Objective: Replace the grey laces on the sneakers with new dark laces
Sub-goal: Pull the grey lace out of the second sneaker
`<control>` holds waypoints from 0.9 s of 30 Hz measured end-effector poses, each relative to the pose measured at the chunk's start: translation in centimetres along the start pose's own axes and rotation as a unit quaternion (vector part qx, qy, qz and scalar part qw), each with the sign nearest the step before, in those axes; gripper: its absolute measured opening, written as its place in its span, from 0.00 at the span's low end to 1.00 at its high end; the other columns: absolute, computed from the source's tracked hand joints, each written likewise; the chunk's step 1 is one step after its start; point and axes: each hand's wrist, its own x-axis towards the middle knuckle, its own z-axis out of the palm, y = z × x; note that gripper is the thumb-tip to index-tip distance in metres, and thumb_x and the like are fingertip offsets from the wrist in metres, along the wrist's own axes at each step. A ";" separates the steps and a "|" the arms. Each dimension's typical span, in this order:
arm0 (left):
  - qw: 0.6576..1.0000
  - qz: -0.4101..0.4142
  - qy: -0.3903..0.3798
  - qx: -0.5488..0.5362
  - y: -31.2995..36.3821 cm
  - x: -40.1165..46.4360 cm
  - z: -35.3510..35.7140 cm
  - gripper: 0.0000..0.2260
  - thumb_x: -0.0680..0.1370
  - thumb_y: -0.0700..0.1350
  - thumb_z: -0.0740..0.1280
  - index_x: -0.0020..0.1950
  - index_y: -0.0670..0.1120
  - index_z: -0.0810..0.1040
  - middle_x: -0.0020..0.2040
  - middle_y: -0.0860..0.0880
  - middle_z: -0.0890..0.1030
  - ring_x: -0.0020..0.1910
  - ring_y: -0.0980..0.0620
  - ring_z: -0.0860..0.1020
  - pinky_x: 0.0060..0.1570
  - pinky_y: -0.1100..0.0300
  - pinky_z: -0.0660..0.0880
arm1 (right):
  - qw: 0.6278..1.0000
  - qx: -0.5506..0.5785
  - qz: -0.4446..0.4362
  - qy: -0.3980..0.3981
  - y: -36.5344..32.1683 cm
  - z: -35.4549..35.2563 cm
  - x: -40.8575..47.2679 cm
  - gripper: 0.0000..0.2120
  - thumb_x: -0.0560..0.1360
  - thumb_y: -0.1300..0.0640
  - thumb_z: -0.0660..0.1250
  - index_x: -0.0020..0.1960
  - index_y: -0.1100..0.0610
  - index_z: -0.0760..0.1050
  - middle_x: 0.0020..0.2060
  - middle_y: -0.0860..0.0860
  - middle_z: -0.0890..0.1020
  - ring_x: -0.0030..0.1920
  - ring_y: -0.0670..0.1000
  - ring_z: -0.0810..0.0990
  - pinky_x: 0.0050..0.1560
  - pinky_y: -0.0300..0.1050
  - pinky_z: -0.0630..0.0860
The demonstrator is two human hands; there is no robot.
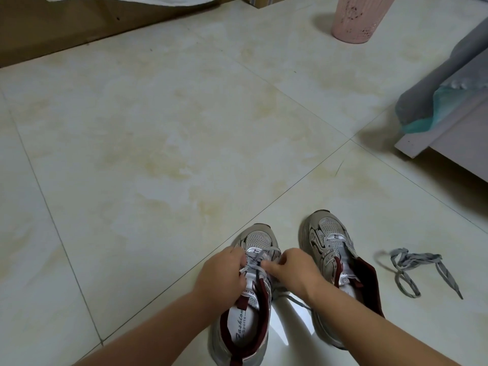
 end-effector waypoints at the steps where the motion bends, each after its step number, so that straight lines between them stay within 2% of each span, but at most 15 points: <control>1: 1.000 0.000 0.000 0.000 0.0 0.0 0.0 0.07 0.73 0.40 0.60 0.47 0.51 0.68 0.43 0.55 0.68 0.43 0.54 0.67 0.41 0.65 0.62 | 0.999 0.043 0.006 -0.020 0.0 0.2 0.0 0.16 0.74 0.50 0.67 0.32 0.55 0.70 0.31 0.51 0.76 0.35 0.52 0.75 0.41 0.44 0.73; 2: 1.000 0.000 -0.001 0.000 0.0 0.0 0.0 0.07 0.73 0.40 0.60 0.46 0.51 0.67 0.43 0.55 0.68 0.43 0.54 0.68 0.40 0.65 0.62 | 0.996 0.082 0.008 -0.029 0.0 0.4 0.0 0.16 0.74 0.54 0.67 0.30 0.55 0.68 0.29 0.51 0.74 0.33 0.51 0.73 0.39 0.45 0.73; 4: 1.000 0.001 -0.002 -0.004 0.0 -0.1 0.0 0.07 0.73 0.40 0.61 0.45 0.51 0.66 0.43 0.55 0.69 0.43 0.54 0.68 0.41 0.65 0.63 | 0.996 0.083 0.005 -0.018 0.0 0.0 0.2 0.16 0.75 0.57 0.66 0.29 0.56 0.67 0.30 0.53 0.74 0.34 0.53 0.74 0.40 0.47 0.75; 7: 1.000 0.001 0.000 -0.010 -0.1 -0.1 0.1 0.07 0.73 0.40 0.61 0.45 0.50 0.66 0.42 0.55 0.69 0.43 0.54 0.69 0.41 0.64 0.63 | 0.997 -0.021 -0.002 0.073 0.2 -0.9 0.4 0.12 0.76 0.59 0.62 0.34 0.57 0.72 0.39 0.56 0.79 0.44 0.57 0.78 0.45 0.46 0.73; 9: 1.000 -0.004 0.003 -0.015 -0.1 0.0 0.2 0.06 0.72 0.40 0.61 0.44 0.50 0.66 0.42 0.54 0.69 0.43 0.53 0.70 0.41 0.63 0.64 | 0.994 0.009 0.011 0.112 0.4 -0.9 0.7 0.09 0.76 0.61 0.61 0.38 0.60 0.75 0.39 0.56 0.79 0.42 0.56 0.77 0.42 0.44 0.70; 11: 1.000 -0.009 0.007 -0.019 -0.1 0.1 0.3 0.06 0.72 0.40 0.61 0.44 0.49 0.66 0.41 0.54 0.70 0.42 0.52 0.69 0.40 0.63 0.63 | 0.986 0.149 0.041 0.064 0.2 -0.3 0.7 0.13 0.76 0.59 0.63 0.33 0.59 0.72 0.31 0.54 0.75 0.34 0.53 0.73 0.36 0.42 0.68; 13: 1.000 -0.010 0.008 -0.016 -0.1 0.1 0.3 0.06 0.72 0.40 0.61 0.43 0.49 0.66 0.38 0.55 0.68 0.41 0.52 0.68 0.38 0.63 0.61 | 0.961 0.268 0.070 -0.014 0.1 0.5 0.5 0.15 0.74 0.57 0.68 0.31 0.59 0.71 0.27 0.51 0.75 0.30 0.49 0.72 0.33 0.40 0.70; 15: 1.000 -0.006 0.009 -0.010 -0.2 0.0 0.2 0.06 0.72 0.40 0.61 0.44 0.49 0.65 0.36 0.56 0.65 0.41 0.53 0.67 0.38 0.63 0.60 | 0.947 0.304 0.089 -0.057 0.2 0.6 0.4 0.13 0.74 0.61 0.69 0.32 0.59 0.72 0.24 0.49 0.75 0.28 0.48 0.72 0.31 0.39 0.70; 17: 1.000 -0.001 0.006 -0.006 -0.2 0.0 0.2 0.06 0.72 0.39 0.60 0.44 0.49 0.66 0.37 0.56 0.66 0.41 0.53 0.67 0.38 0.63 0.60 | 0.943 0.314 0.091 -0.062 0.3 0.1 0.6 0.10 0.74 0.63 0.68 0.35 0.61 0.72 0.27 0.53 0.75 0.29 0.50 0.72 0.31 0.42 0.71; 18: 1.000 0.003 0.002 -0.004 -0.2 0.0 0.2 0.06 0.73 0.39 0.60 0.45 0.49 0.66 0.38 0.56 0.66 0.42 0.53 0.68 0.39 0.63 0.60 | 0.948 0.302 0.089 -0.051 0.3 -0.1 0.8 0.08 0.74 0.64 0.67 0.37 0.62 0.73 0.29 0.54 0.75 0.30 0.52 0.73 0.31 0.42 0.73; 20: 1.000 0.008 -0.005 -0.002 -0.1 0.1 0.1 0.06 0.73 0.39 0.60 0.45 0.49 0.66 0.38 0.56 0.65 0.42 0.52 0.68 0.38 0.63 0.60 | 0.976 0.202 0.074 0.006 0.3 -0.6 1.2 0.09 0.75 0.62 0.66 0.36 0.61 0.73 0.32 0.55 0.77 0.32 0.53 0.76 0.30 0.40 0.74; 22: 1.000 0.009 -0.004 -0.004 -0.1 0.2 0.0 0.06 0.73 0.39 0.59 0.45 0.49 0.66 0.38 0.56 0.66 0.42 0.52 0.68 0.38 0.63 0.60 | 0.990 0.111 0.053 0.070 0.4 -0.7 1.5 0.08 0.76 0.60 0.65 0.39 0.62 0.76 0.37 0.56 0.80 0.39 0.55 0.79 0.37 0.42 0.75; 24: 1.000 0.007 -0.005 -0.008 0.1 0.3 -0.1 0.06 0.73 0.39 0.60 0.46 0.49 0.67 0.41 0.54 0.68 0.43 0.52 0.68 0.39 0.63 0.61 | 0.990 0.077 0.053 0.107 0.6 -0.4 1.9 0.06 0.76 0.61 0.63 0.44 0.62 0.77 0.43 0.56 0.81 0.45 0.57 0.79 0.43 0.45 0.73; 27: 1.000 0.003 -0.008 -0.011 0.1 0.5 -0.3 0.07 0.73 0.38 0.60 0.47 0.48 0.69 0.44 0.52 0.70 0.43 0.52 0.69 0.39 0.63 0.62 | 0.986 0.064 0.045 0.145 0.5 -0.1 2.0 0.06 0.76 0.63 0.61 0.46 0.62 0.77 0.45 0.55 0.81 0.46 0.57 0.78 0.44 0.45 0.72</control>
